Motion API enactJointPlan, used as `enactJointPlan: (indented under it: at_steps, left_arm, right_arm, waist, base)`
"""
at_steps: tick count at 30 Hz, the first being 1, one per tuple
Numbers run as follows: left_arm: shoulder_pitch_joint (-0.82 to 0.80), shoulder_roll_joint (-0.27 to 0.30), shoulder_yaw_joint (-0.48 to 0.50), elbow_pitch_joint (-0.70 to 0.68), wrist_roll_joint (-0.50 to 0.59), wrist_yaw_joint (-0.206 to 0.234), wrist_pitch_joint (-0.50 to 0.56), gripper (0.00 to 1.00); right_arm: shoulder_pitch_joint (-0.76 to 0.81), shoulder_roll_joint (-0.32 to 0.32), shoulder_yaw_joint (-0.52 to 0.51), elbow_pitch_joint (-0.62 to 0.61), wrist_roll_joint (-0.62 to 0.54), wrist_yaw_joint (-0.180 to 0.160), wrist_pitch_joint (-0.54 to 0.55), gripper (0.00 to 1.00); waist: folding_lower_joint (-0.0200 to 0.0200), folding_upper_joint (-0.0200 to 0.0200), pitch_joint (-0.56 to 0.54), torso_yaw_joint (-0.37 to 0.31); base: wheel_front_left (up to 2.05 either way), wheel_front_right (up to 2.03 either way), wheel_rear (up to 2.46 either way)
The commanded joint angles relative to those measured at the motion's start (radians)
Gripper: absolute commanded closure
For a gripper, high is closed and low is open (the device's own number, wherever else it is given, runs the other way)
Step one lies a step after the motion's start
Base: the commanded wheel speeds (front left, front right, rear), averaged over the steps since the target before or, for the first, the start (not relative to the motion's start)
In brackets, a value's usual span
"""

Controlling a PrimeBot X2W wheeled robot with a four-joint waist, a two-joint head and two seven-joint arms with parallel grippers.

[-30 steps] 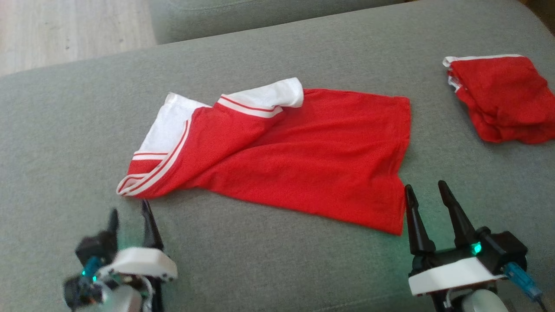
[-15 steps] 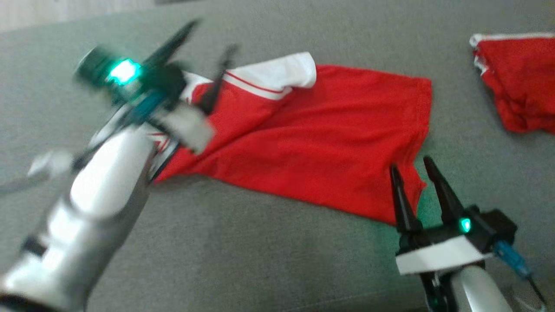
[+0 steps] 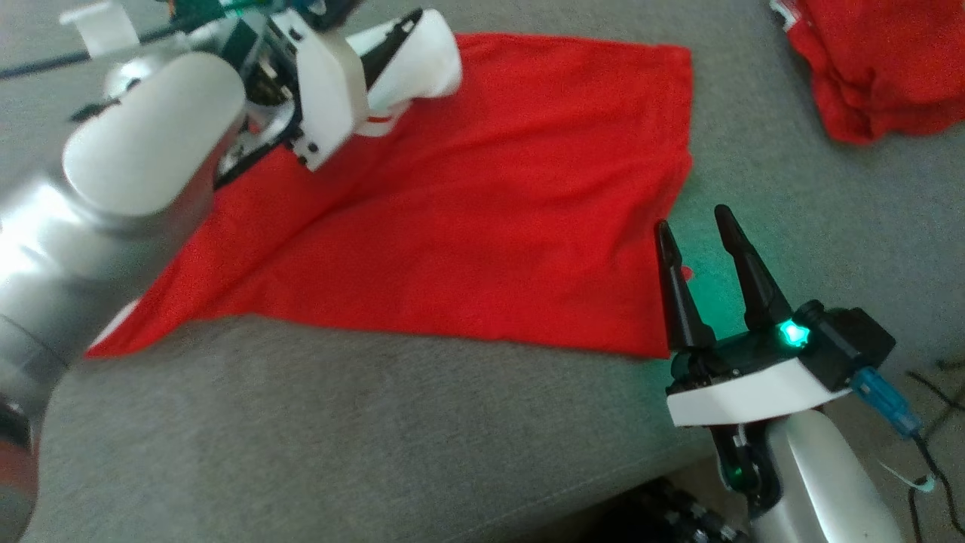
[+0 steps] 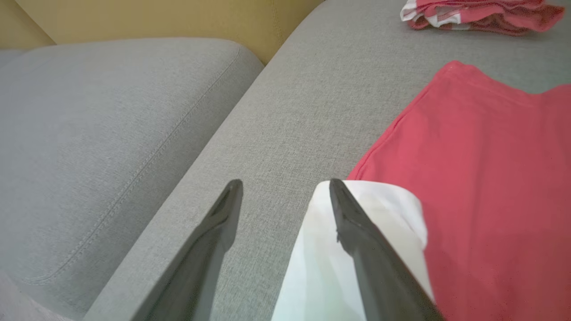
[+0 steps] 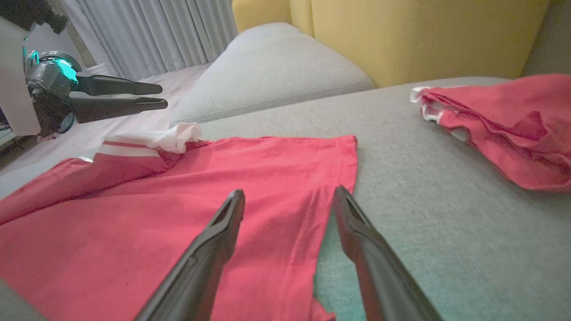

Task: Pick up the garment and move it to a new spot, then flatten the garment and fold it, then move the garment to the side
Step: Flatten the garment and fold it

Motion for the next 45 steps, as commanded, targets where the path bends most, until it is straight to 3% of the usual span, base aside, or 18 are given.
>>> enactJointPlan:
  at_steps: [1, 10, 13, 15, 16, 21, 30, 34, 35, 36, 38, 39, 45]
  left_arm:
    - [-0.073, 0.027, 0.019, -0.005, -0.017, 0.002, -0.008, 0.00]
    - [-0.098, 0.033, -0.038, 0.017, -0.086, 0.002, 0.079, 0.00]
    - [-0.074, 0.049, -0.039, -0.025, -0.086, 0.002, 0.120, 0.49]
    - [-0.060, 0.061, -0.039, -0.053, -0.097, 0.002, 0.154, 0.71]
    - [-0.055, 0.067, -0.039, -0.069, -0.102, 0.002, 0.171, 1.00]
    - [-0.051, 0.088, -0.039, -0.154, -0.106, 0.002, 0.161, 1.00]
    - [-0.066, 0.089, -0.039, -0.240, -0.115, 0.002, -0.128, 1.00]
    - [-0.027, 0.104, -0.039, -0.283, -0.071, 0.002, -0.241, 1.00]
    - [-0.013, 0.103, -0.039, -0.286, -0.050, 0.002, -0.273, 0.79]
    - [0.008, 0.100, -0.039, -0.287, -0.035, 0.002, -0.294, 0.85]
    - [0.055, 0.090, -0.039, -0.285, -0.003, 0.002, -0.322, 0.89]
    - [0.084, 0.083, -0.039, -0.286, 0.014, 0.002, -0.328, 1.00]
    - [0.262, 0.046, -0.039, -0.304, 0.117, 0.006, -0.364, 1.00]
  right_arm:
    - [-0.009, -0.004, 0.026, -0.030, 0.012, -0.001, -0.011, 0.00]
    - [-0.021, -0.004, 0.036, -0.039, 0.049, -0.001, -0.011, 0.00]
    - [-0.020, -0.004, 0.035, -0.040, 0.054, -0.001, -0.011, 0.00]
    - [-0.018, -0.004, 0.032, -0.041, 0.056, -0.001, -0.011, 0.00]
    - [-0.018, -0.004, 0.031, -0.041, 0.056, -0.001, -0.011, 0.00]
    - [-0.014, -0.004, 0.018, -0.041, 0.051, -0.001, -0.011, 0.00]
    - [0.020, -0.004, -0.023, -0.033, 0.006, -0.001, -0.011, 0.00]
    - [0.044, -0.004, -0.036, -0.028, -0.017, -0.001, -0.011, 0.00]
    - [0.049, -0.004, -0.038, -0.026, -0.021, -0.001, -0.011, 0.00]
    - [0.054, -0.004, -0.037, -0.025, -0.025, -0.001, -0.011, 0.00]
    - [0.057, -0.004, -0.032, -0.022, -0.031, -0.001, -0.011, 0.00]
    - [0.057, -0.004, -0.031, -0.023, -0.032, -0.001, -0.011, 0.00]
    - [0.063, -0.004, -0.042, -0.027, -0.030, -0.001, -0.011, 0.00]
  waist:
    - [-0.0002, 0.0000, 0.055, -0.054]
    - [-0.0002, 0.0000, 0.092, -0.096]
    - [-0.0002, 0.0000, 0.094, -0.099]
    - [-0.0002, 0.0000, 0.094, -0.098]
    - [-0.0002, 0.0000, 0.093, -0.097]
    - [-0.0002, 0.0000, 0.082, -0.077]
    - [-0.0002, 0.0000, -0.023, 0.035]
    - [-0.0002, 0.0000, -0.086, 0.096]
    - [-0.0002, 0.0000, -0.098, 0.110]
    - [-0.0002, 0.0000, -0.110, 0.122]
    - [-0.0002, 0.0000, -0.128, 0.140]
    - [-0.0002, 0.0000, -0.135, 0.145]
    - [-0.0002, 0.0000, -0.148, 0.165]
  base:
    - [0.00, 0.00, 0.00]
    - [0.00, 0.00, 0.00]
    - [0.00, 0.00, 0.00]
    - [0.00, 0.00, 0.00]
    - [0.00, 0.00, 0.00]
    - [0.00, 0.00, 0.00]
    - [0.00, 0.00, 0.00]
    - [0.00, 0.00, 0.00]
    - [0.00, 0.00, 0.00]
    - [0.00, 0.00, 0.00]
    - [0.00, 0.00, 0.00]
    - [0.00, 0.00, 0.00]
    - [0.00, 0.00, 0.00]
